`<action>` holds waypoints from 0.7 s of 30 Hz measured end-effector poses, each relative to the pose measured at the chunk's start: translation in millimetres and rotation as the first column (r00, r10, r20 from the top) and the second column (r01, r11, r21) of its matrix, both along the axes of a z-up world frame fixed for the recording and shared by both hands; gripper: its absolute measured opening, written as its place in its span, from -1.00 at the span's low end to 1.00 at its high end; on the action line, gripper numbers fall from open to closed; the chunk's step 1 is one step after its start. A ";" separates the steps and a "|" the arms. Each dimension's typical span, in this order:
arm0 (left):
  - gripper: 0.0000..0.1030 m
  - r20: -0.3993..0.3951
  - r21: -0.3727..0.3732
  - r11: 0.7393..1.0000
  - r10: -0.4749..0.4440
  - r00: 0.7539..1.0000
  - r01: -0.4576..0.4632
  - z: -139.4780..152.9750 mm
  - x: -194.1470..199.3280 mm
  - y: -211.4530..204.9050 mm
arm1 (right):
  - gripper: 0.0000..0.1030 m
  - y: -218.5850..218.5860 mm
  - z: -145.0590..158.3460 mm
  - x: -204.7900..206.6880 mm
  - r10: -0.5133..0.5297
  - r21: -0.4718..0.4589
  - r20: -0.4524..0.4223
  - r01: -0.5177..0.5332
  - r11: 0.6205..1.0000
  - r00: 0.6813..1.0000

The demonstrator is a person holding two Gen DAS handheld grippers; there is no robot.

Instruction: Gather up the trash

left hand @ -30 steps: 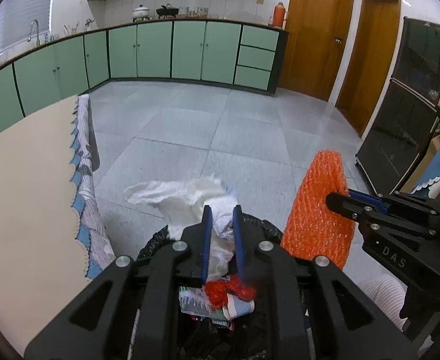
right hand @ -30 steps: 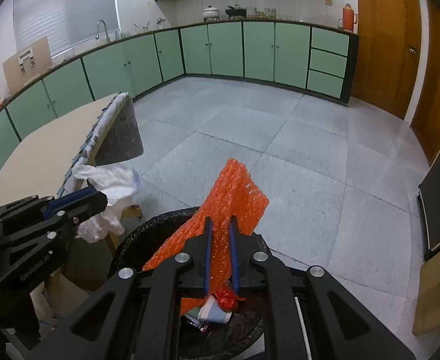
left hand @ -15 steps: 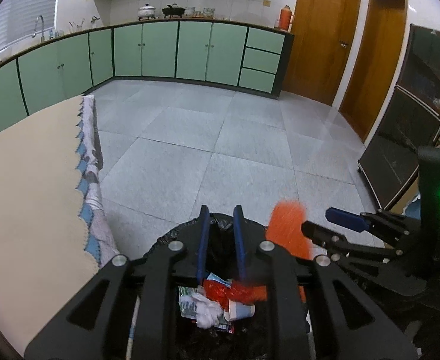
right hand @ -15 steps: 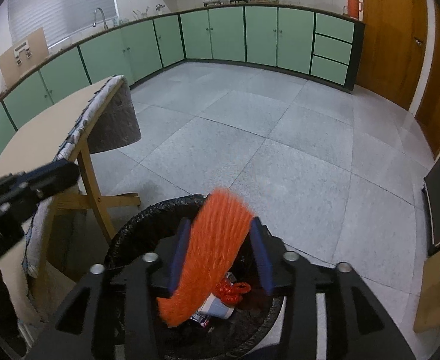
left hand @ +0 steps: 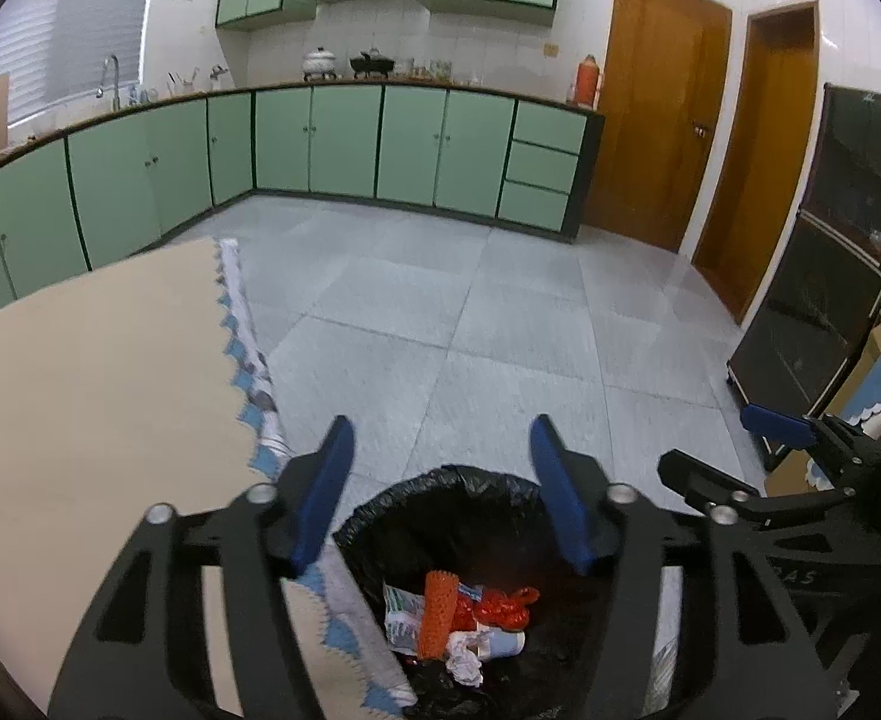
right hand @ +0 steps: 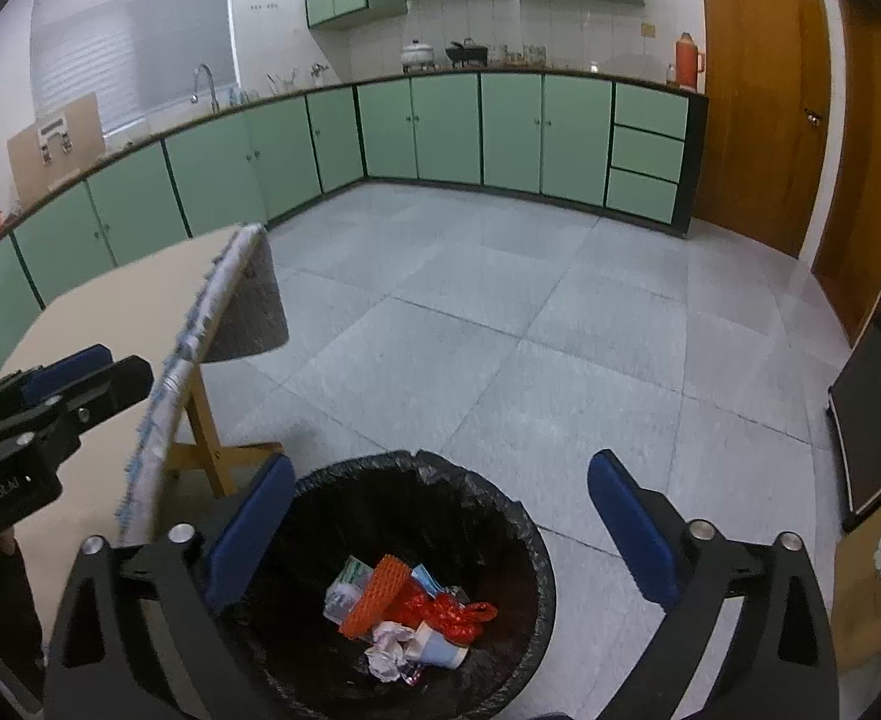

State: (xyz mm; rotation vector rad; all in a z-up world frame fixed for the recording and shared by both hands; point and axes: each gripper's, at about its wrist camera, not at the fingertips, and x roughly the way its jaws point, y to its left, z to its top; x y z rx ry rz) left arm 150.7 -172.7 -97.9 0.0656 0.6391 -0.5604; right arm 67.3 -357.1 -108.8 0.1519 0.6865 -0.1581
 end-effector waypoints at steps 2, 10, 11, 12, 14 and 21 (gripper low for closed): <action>0.34 0.022 -0.003 1.000 0.005 1.000 -0.005 8.5 -5.6 6.0 | 0.88 2.8 8.3 -4.5 0.007 0.002 0.014 -0.007 1.000 1.000; 0.66 0.085 0.000 1.000 0.024 0.996 -0.024 37.0 -30.8 34.2 | 0.88 14.7 38.6 -29.2 0.042 0.022 0.066 -0.044 0.999 0.997; 0.67 0.091 0.001 1.000 0.025 0.996 -0.025 39.5 -34.5 37.6 | 0.88 17.0 41.3 -29.9 0.047 0.023 0.068 -0.049 0.999 0.997; 0.70 0.094 0.000 1.000 0.025 0.995 -0.025 41.2 -37.4 40.1 | 0.88 19.7 44.4 -31.9 0.054 0.025 0.071 -0.056 0.998 0.996; 0.72 0.099 -0.006 1.000 0.029 0.995 -0.028 46.7 -44.7 46.3 | 0.88 25.3 50.6 -37.3 0.072 0.029 0.080 -0.075 0.997 0.994; 0.75 0.117 -0.023 0.999 0.042 0.992 -0.040 63.9 -64.3 62.1 | 0.88 47.7 75.3 -58.0 0.118 0.008 0.133 -0.120 0.993 0.984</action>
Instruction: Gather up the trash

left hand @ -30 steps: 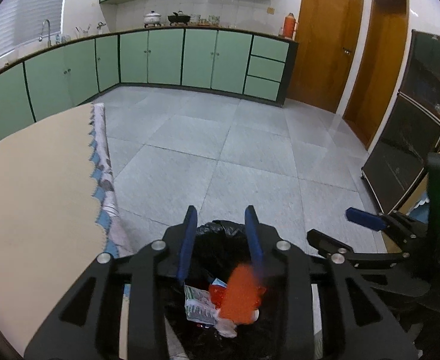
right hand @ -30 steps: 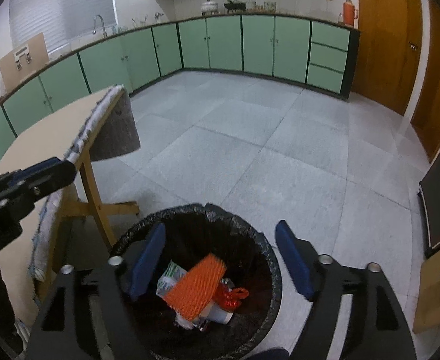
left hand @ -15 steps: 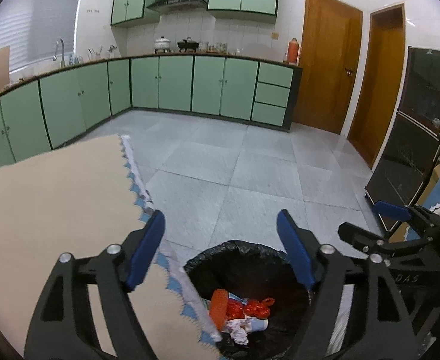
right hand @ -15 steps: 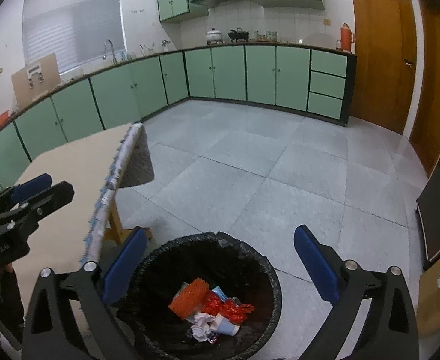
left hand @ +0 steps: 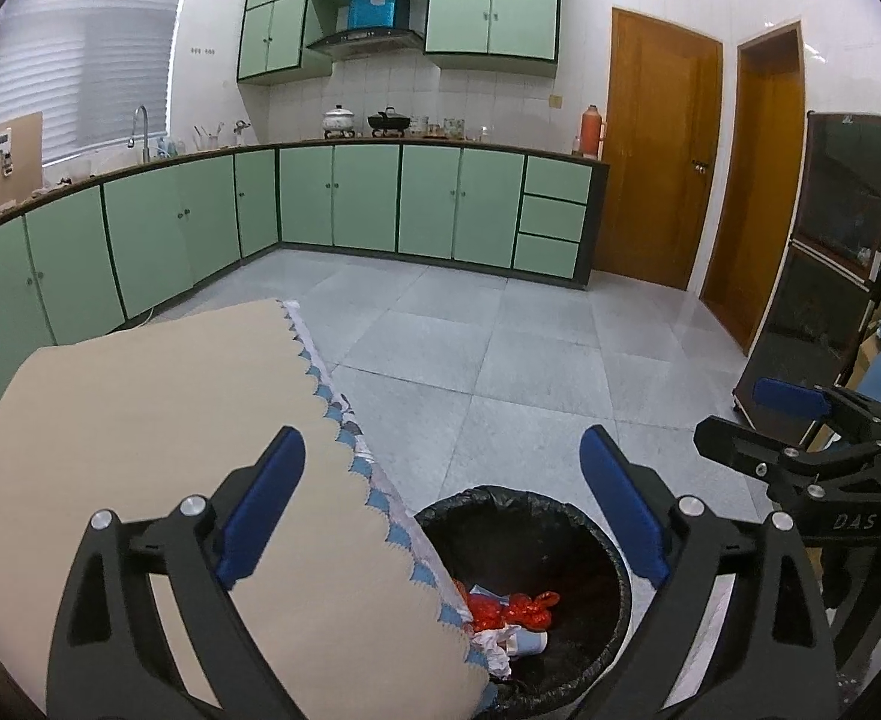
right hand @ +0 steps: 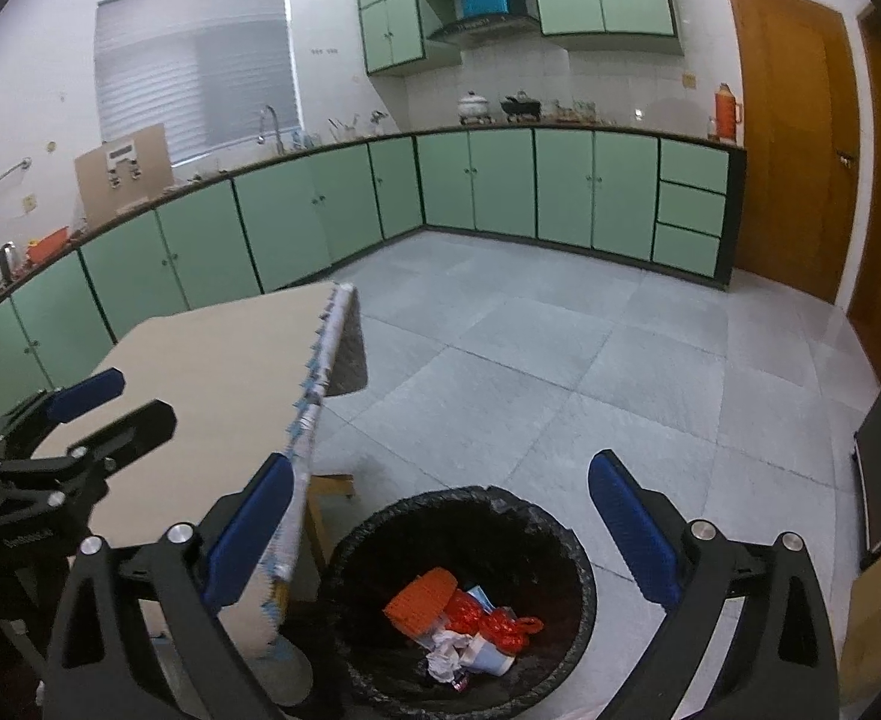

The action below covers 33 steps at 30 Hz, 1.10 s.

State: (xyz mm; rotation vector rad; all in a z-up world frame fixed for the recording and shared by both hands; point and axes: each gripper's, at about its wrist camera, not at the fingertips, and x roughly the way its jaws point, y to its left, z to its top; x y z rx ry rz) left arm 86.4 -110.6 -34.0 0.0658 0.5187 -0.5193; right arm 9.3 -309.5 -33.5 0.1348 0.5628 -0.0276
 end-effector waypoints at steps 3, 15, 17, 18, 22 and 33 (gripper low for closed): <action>0.75 0.003 -0.010 1.000 0.003 1.000 -0.003 4.8 -5.2 10.5 | 0.88 8.5 8.5 -7.5 0.015 -0.013 0.019 -0.015 1.000 1.000; 0.75 0.050 -0.023 0.999 0.034 0.998 -0.033 21.6 -28.7 35.1 | 0.88 31.1 25.2 -21.5 0.054 -0.036 0.059 -0.052 0.998 0.997; 0.75 0.053 -0.024 0.999 0.039 0.998 -0.038 23.0 -30.7 37.2 | 0.88 34.5 27.2 -22.3 0.061 -0.039 0.064 -0.059 0.997 0.996; 0.75 0.055 -0.025 0.999 0.041 0.998 -0.040 23.7 -31.8 38.2 | 0.88 34.1 26.7 -23.0 0.063 -0.040 0.066 -0.061 0.997 0.996; 0.75 0.064 -0.029 0.998 0.050 0.997 -0.049 27.3 -34.4 41.9 | 0.88 39.6 28.9 -23.4 0.075 -0.044 0.072 -0.072 0.996 0.995; 0.75 0.076 -0.032 0.998 0.060 0.995 -0.057 30.0 -38.8 41.5 | 0.88 41.0 28.8 -23.9 0.081 -0.047 0.076 -0.078 0.996 0.994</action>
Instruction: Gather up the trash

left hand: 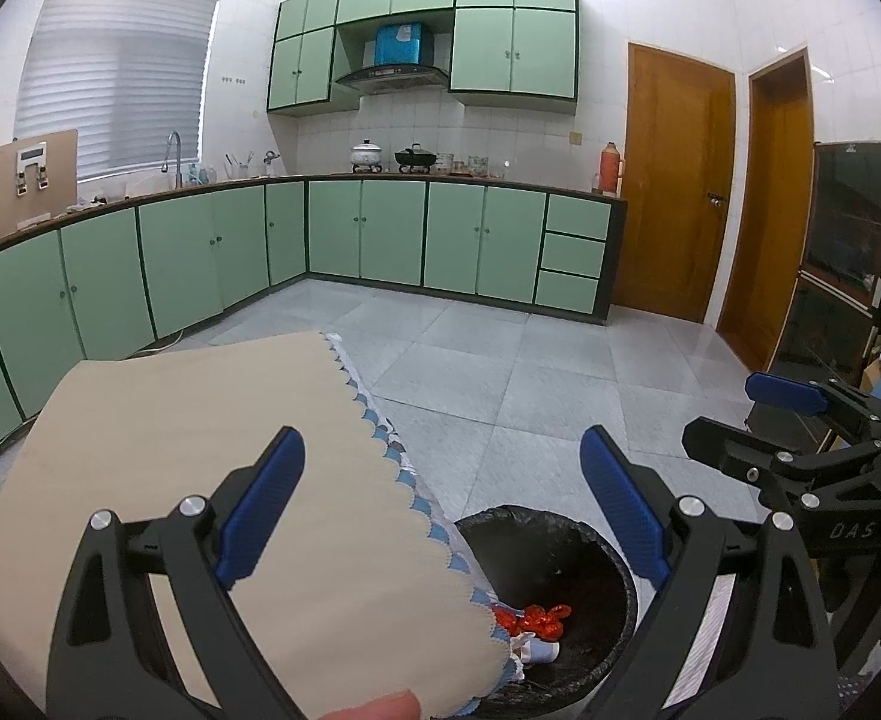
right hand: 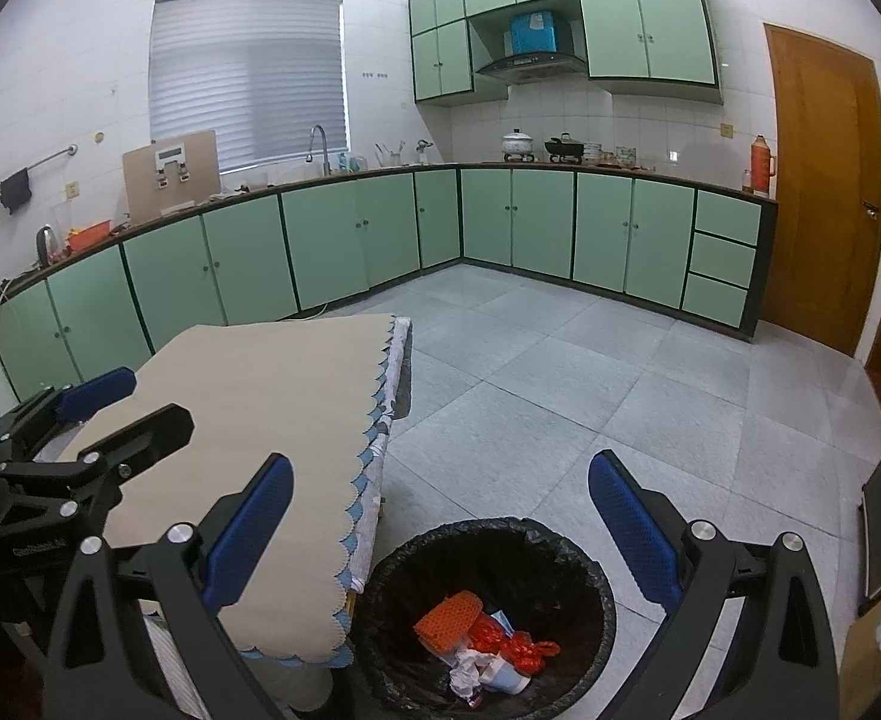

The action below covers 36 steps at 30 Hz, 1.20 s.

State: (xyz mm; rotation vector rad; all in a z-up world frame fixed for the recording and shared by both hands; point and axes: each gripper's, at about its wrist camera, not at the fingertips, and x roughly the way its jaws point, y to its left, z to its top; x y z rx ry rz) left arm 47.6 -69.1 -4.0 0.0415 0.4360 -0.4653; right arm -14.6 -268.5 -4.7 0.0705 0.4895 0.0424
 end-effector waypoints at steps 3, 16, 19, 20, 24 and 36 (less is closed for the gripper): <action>0.75 0.003 0.001 1.000 0.004 1.000 -0.004 0.3 -1.2 0.6 | 0.88 0.2 0.0 -0.1 0.000 0.002 0.001 0.000 1.000 1.000; 0.75 0.005 0.000 1.000 0.008 1.000 -0.008 0.6 -0.8 1.7 | 0.88 3.7 -0.6 0.3 0.003 0.000 0.003 -0.003 1.000 1.000; 0.75 0.006 -0.001 1.000 0.010 1.000 -0.010 0.2 -0.8 2.2 | 0.88 4.5 -0.6 0.3 0.003 0.001 0.003 -0.003 1.000 1.000; 0.75 0.006 -0.001 1.000 0.009 1.000 -0.009 0.2 -0.7 2.4 | 0.88 4.2 -0.7 0.3 0.003 0.000 0.003 -0.003 1.000 1.000; 0.75 0.006 -0.001 1.000 0.009 1.000 -0.009 0.0 -0.6 2.9 | 0.88 4.7 -0.8 0.3 0.002 0.000 0.002 -0.002 1.000 1.000; 0.75 0.005 0.001 1.000 0.013 1.000 -0.013 0.3 -1.3 1.9 | 0.88 3.8 -0.4 0.3 0.003 0.000 0.002 -0.003 1.000 1.000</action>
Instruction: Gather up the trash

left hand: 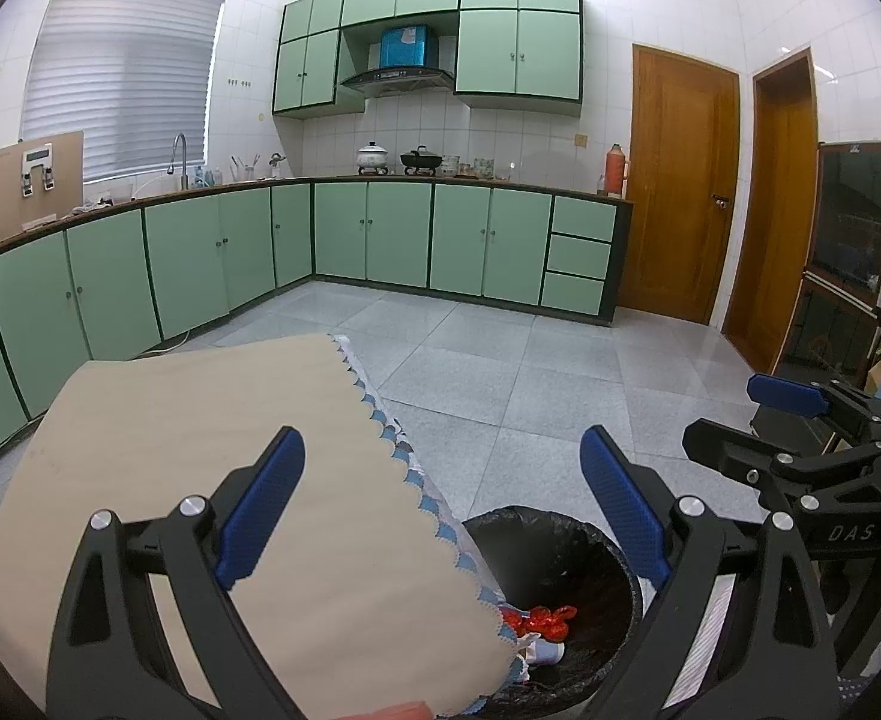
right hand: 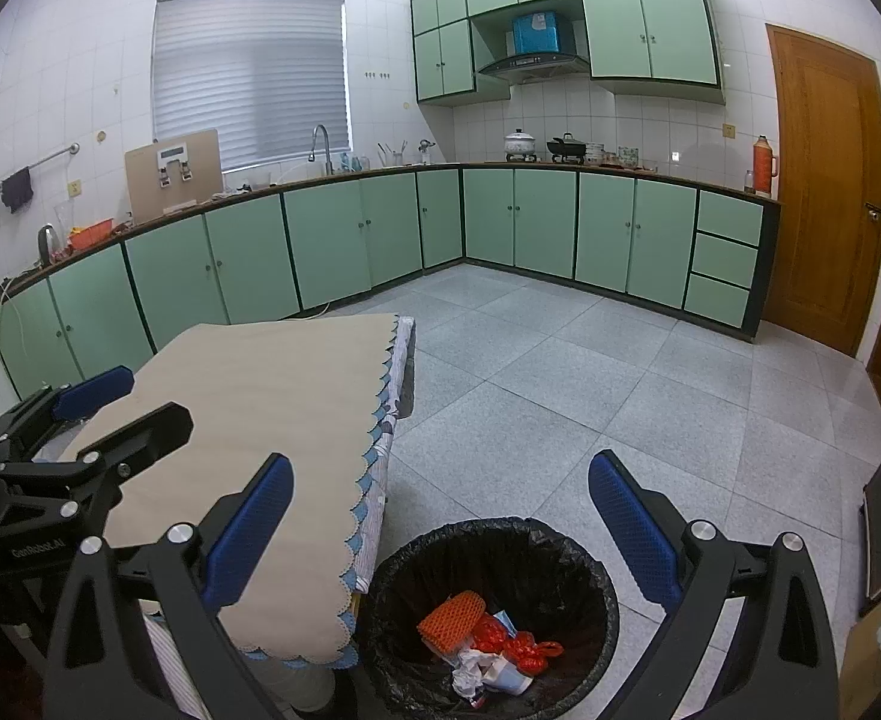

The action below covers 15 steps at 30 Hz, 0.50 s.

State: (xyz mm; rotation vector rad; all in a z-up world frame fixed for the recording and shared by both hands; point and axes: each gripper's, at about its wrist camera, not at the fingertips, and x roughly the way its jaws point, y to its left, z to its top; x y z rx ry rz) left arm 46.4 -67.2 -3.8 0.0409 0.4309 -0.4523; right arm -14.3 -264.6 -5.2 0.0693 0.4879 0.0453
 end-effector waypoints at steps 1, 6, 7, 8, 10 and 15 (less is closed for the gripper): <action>0.75 0.000 0.001 1.000 0.001 1.000 -0.001 -0.1 0.0 0.3 | 0.88 0.1 0.1 0.0 -0.001 0.000 0.000 0.001 1.000 1.000; 0.75 0.001 0.000 1.000 -0.001 1.000 0.001 0.2 0.1 1.2 | 0.88 1.5 -0.2 0.2 0.000 -0.001 0.000 0.000 1.000 1.000; 0.75 0.000 0.001 1.000 0.000 1.000 0.000 0.0 0.2 1.0 | 0.88 2.0 -0.1 0.1 0.001 -0.002 0.000 -0.001 1.000 1.000; 0.75 0.000 0.001 1.000 0.000 1.000 0.000 0.0 0.2 0.9 | 0.88 1.8 -0.1 0.2 0.000 -0.001 0.000 0.000 1.000 1.000; 0.75 -0.001 0.000 1.000 0.000 1.000 0.000 -0.2 0.2 0.9 | 0.88 2.3 -0.1 0.2 0.000 0.000 0.000 0.000 1.000 1.000; 0.75 -0.001 0.001 1.000 0.000 1.000 0.000 -0.2 0.1 0.9 | 0.88 1.9 0.1 0.3 0.001 -0.001 0.000 -0.001 1.000 1.000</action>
